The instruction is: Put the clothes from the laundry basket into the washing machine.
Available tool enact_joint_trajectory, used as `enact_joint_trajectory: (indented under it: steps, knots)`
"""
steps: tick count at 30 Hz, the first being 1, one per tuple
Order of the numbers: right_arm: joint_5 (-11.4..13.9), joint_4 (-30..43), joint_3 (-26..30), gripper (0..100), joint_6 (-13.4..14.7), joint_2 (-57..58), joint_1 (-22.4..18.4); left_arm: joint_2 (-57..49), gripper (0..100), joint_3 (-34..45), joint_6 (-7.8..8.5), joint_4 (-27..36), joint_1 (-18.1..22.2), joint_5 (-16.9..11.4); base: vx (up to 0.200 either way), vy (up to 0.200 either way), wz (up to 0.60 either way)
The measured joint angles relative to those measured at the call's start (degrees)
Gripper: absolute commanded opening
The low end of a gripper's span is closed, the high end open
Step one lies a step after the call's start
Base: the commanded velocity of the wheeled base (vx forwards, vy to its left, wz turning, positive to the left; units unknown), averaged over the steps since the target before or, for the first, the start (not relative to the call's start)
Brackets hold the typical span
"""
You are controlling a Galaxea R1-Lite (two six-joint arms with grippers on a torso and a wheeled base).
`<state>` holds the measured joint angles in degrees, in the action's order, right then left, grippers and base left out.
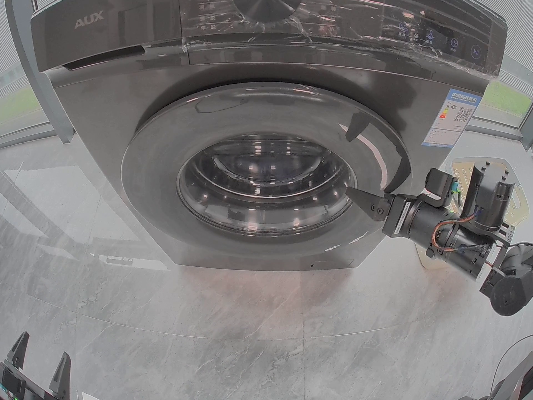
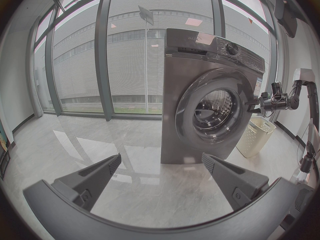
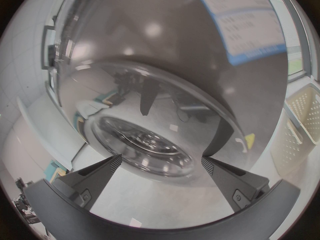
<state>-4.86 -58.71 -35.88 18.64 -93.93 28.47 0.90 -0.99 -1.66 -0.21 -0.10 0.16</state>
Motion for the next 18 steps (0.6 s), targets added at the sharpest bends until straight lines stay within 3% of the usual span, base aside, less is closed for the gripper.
enact_joint_trajectory:
  steps: [7,12,18]
  knots:
    - [-0.8,-11.3,9.2,100,-2.5,3.4,2.7,0.0,100,0.0,-0.06,0.0,0.0,0.0,0.000,0.000,0.00]
    - [0.2,-9.8,21.0,100,-5.0,10.2,6.8,0.0,100,0.0,-0.11,0.0,0.0,0.0,0.000,0.000,0.00]
    - [0.4,-4.4,30.5,100,-7.7,23.0,7.2,0.0,100,0.0,-0.23,0.0,0.0,0.0,0.000,0.000,0.00]
